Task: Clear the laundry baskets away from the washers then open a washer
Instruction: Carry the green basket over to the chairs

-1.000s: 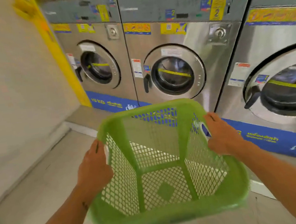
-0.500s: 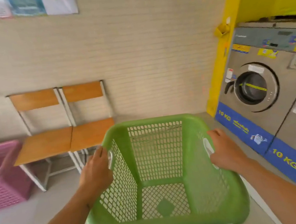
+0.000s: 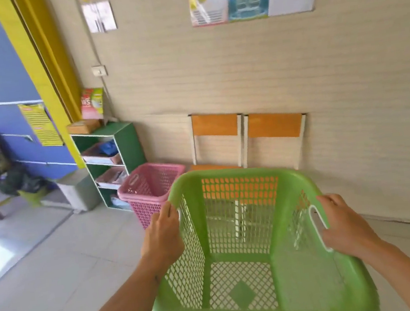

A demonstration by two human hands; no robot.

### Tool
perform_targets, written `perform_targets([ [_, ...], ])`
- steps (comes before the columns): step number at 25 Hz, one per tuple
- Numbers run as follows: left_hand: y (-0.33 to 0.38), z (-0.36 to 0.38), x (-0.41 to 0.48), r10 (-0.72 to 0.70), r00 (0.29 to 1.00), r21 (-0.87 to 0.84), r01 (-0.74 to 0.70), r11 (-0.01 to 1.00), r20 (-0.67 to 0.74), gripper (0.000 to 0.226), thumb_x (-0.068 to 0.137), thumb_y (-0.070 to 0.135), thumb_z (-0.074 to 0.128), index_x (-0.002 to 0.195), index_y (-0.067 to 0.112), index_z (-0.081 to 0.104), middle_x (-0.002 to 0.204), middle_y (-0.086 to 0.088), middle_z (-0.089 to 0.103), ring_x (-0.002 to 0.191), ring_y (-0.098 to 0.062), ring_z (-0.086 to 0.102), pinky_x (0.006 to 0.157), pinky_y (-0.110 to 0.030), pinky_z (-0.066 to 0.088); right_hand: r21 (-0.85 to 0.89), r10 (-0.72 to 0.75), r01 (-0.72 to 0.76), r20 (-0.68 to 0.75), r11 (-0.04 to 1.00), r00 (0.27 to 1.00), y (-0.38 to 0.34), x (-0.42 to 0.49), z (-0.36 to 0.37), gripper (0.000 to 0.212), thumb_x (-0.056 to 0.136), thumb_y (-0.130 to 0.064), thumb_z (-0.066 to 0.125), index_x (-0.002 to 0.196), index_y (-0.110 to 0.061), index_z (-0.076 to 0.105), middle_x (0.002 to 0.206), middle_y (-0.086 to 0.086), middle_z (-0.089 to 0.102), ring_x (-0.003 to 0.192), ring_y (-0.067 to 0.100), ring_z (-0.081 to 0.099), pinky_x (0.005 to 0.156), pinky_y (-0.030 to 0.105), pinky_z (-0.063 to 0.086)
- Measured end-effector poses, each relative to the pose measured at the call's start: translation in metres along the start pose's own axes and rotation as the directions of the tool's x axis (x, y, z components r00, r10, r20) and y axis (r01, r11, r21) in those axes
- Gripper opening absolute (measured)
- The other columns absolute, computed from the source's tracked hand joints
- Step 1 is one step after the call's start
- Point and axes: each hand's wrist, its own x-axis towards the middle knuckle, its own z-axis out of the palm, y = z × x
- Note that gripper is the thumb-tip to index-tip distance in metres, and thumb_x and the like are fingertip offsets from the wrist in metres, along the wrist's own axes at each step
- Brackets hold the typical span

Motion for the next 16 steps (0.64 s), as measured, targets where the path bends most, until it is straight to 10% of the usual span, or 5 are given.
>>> perform_targets([
  [5, -0.062, 0.006, 0.074, -0.123, 0.992, 0.067, 0.124, 0.990, -0.021, 0.057, 0.066, -0.005, 0.050, 0.122, 0.008, 0.049, 0.120, 0.001, 0.050, 0.089, -0.022, 0.049, 0.061, -0.032, 0.050, 0.094, -0.146, 0.146, -0.006, 0.985, 0.989, -0.058, 0.129, 0.053, 0.041, 0.092, -0.028, 0.052, 0.130, -0.013, 0.048, 0.130, 0.008, 0.047, 0.111, 0.028, 0.054, 0.088, 0.038, 0.048],
  [9, -0.107, 0.005, 0.136, -0.246, 0.968, 0.088, 0.249, 0.965, -0.044, 0.056, 0.068, -0.003, 0.048, 0.122, 0.011, 0.048, 0.124, 0.003, 0.047, 0.105, -0.024, 0.049, 0.069, -0.037, 0.054, 0.121, -0.234, 0.218, 0.142, 0.969, 0.962, -0.113, 0.235, 0.087, 0.068, 0.077, -0.004, 0.061, 0.139, -0.014, 0.037, 0.136, 0.000, 0.038, 0.099, 0.017, 0.052, 0.059, 0.021, 0.044],
  [16, -0.219, -0.003, 0.236, -0.343, 0.929, 0.057, 0.353, 0.934, -0.139, 0.061, 0.064, -0.002, 0.053, 0.124, 0.010, 0.047, 0.121, 0.000, 0.049, 0.103, -0.028, 0.053, 0.076, -0.042, 0.053, 0.146, -0.386, 0.368, 0.124, 0.918, 0.914, -0.238, 0.384, 0.141, 0.076, 0.072, 0.000, 0.062, 0.141, -0.010, 0.034, 0.136, 0.004, 0.038, 0.105, 0.020, 0.052, 0.068, 0.023, 0.046],
])
